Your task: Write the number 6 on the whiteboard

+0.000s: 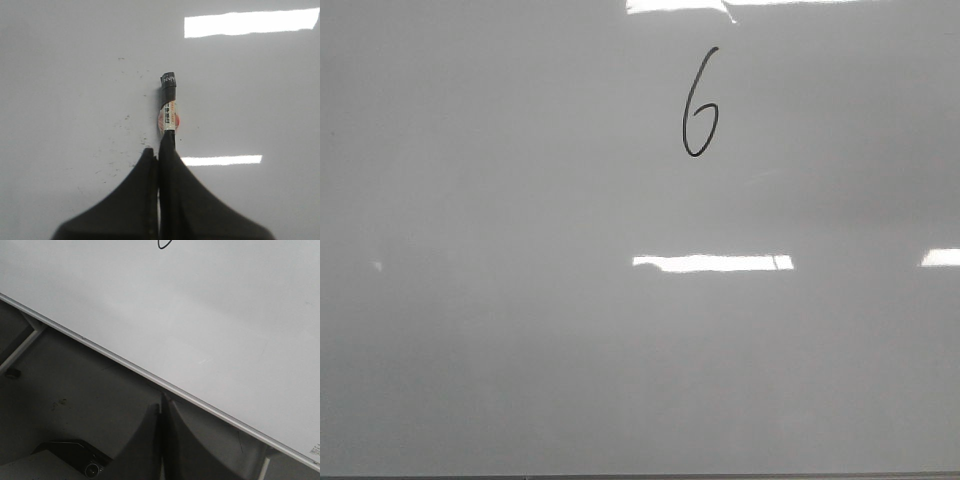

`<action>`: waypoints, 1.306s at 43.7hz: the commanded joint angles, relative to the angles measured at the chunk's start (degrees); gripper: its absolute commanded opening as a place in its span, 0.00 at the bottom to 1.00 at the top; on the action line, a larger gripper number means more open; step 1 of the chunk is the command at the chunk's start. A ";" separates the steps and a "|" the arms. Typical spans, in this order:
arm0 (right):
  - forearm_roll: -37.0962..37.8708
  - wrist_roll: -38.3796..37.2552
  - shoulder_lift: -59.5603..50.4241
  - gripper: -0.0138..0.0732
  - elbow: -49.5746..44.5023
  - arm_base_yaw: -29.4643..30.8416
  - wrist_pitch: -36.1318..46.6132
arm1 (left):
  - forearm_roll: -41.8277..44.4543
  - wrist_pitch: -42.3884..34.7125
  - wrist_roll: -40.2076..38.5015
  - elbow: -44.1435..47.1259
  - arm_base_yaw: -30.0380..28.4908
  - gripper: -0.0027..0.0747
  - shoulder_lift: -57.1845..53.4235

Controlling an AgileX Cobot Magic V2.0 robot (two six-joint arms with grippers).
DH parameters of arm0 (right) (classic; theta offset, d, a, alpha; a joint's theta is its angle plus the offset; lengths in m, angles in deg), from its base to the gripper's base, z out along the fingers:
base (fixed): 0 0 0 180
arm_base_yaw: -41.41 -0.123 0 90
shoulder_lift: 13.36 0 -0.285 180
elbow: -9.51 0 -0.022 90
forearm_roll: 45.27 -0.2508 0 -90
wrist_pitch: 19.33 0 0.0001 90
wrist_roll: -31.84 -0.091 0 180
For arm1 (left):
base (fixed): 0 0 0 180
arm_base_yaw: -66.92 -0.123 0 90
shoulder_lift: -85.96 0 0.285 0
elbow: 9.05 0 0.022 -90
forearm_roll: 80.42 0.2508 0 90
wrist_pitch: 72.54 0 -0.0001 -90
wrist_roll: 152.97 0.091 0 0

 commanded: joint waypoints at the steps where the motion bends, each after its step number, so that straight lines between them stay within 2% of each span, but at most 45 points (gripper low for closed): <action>1: 0.34 -0.15 0.48 0.02 1.72 0.35 3.22 | -0.02 -4.82 -0.13 0.28 0.40 0.01 -0.98; 15: 0.34 -0.15 -0.40 0.02 0.83 0.41 3.90 | -0.02 -4.82 -0.13 0.28 0.40 0.01 -0.98; 18: 1.21 0.03 -2.69 0.02 -1.47 2.72 5.77 | -0.02 -4.82 -0.13 0.28 0.40 0.01 -0.98; 21: 1.63 0.03 -5.71 0.02 -5.09 5.68 10.69 | -0.02 -4.82 -0.13 0.28 0.40 0.01 -0.98; 30: 1.63 0.03 -17.34 0.02 -22.70 13.82 33.91 | -0.02 -4.82 -0.13 0.28 0.40 0.01 -0.98; 40: 1.63 0.03 -24.87 0.02 -39.01 19.49 48.78 | -0.02 -4.82 -0.13 0.28 0.40 0.01 -0.98; 57: 1.63 -0.14 -29.44 0.02 -56.94 21.98 72.46 | -0.02 -4.82 -0.13 0.28 0.40 0.01 -0.98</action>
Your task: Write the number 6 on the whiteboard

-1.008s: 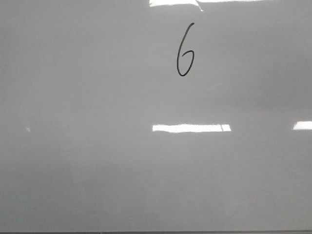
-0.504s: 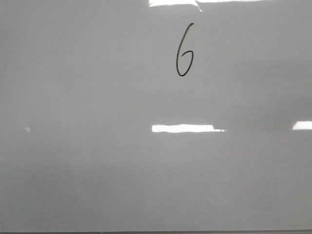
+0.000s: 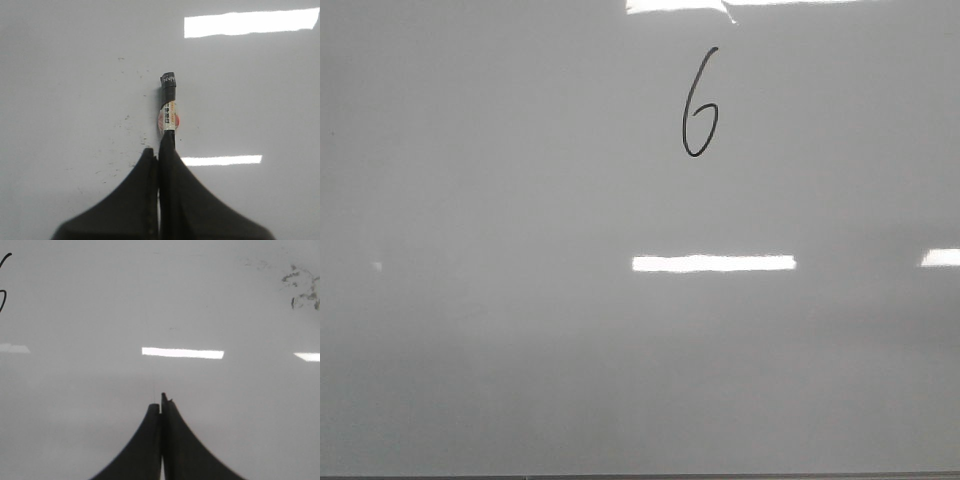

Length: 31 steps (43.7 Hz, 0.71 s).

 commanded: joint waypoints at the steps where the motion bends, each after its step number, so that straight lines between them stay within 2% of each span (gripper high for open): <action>1: 0.27 -0.04 -1.09 0.02 -0.93 0.91 10.03 | -0.02 -4.82 -0.16 0.28 0.40 0.01 -0.98; 25: 0.27 -0.12 -1.09 0.02 -0.79 1.64 8.90 | -0.02 -4.82 -0.16 0.28 0.40 0.01 -0.98; 31: 1.24 -4.57 -1.14 0.02 -0.79 1.64 9.41 | -0.02 -4.82 -0.16 0.28 0.40 0.01 -0.98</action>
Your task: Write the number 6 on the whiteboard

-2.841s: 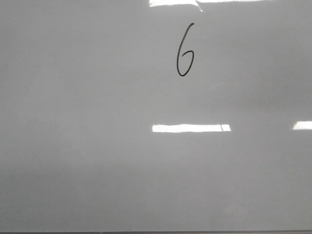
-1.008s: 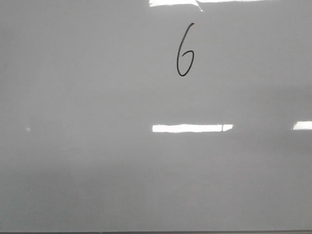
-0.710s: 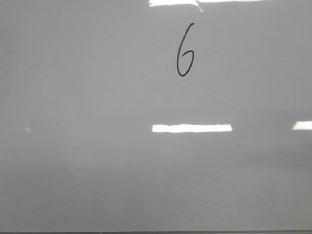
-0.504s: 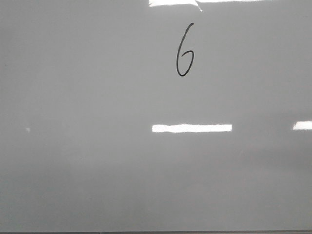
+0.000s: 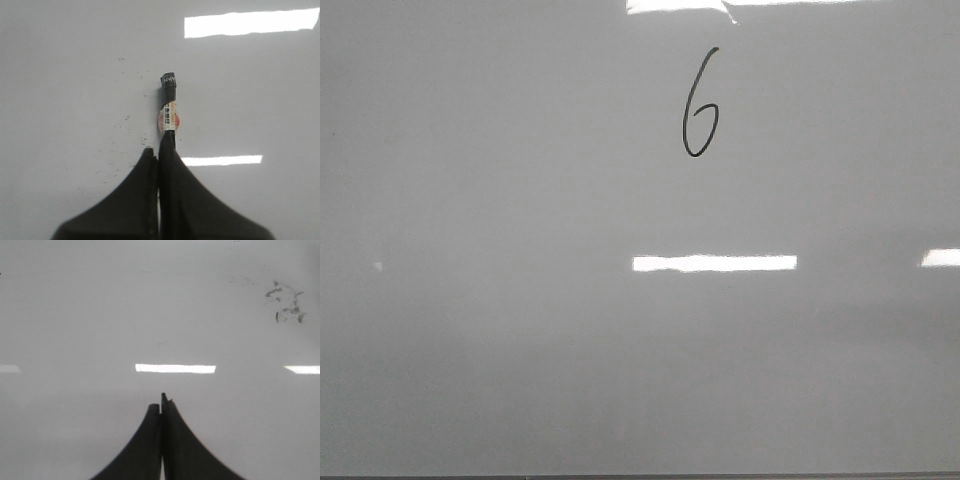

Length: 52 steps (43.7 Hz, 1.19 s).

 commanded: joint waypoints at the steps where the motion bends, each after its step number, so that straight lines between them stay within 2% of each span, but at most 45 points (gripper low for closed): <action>1: 1.42 -4.20 -1.14 0.02 0.28 0.30 5.38 | -0.02 -4.82 -0.16 0.28 0.40 0.01 -0.98; 6: 3.57 -7.22 -1.14 0.02 0.28 0.30 5.62 | -0.02 -4.82 -0.16 0.28 0.40 0.01 -0.98; 32: 4.46 -7.22 -1.14 0.02 0.28 -0.97 9.36 | -0.02 -4.82 -0.16 0.28 0.40 0.01 -0.98; 52: 4.46 -7.22 -1.09 0.02 0.28 -0.97 9.28 | -0.02 -4.82 -0.16 0.28 0.40 0.01 -0.98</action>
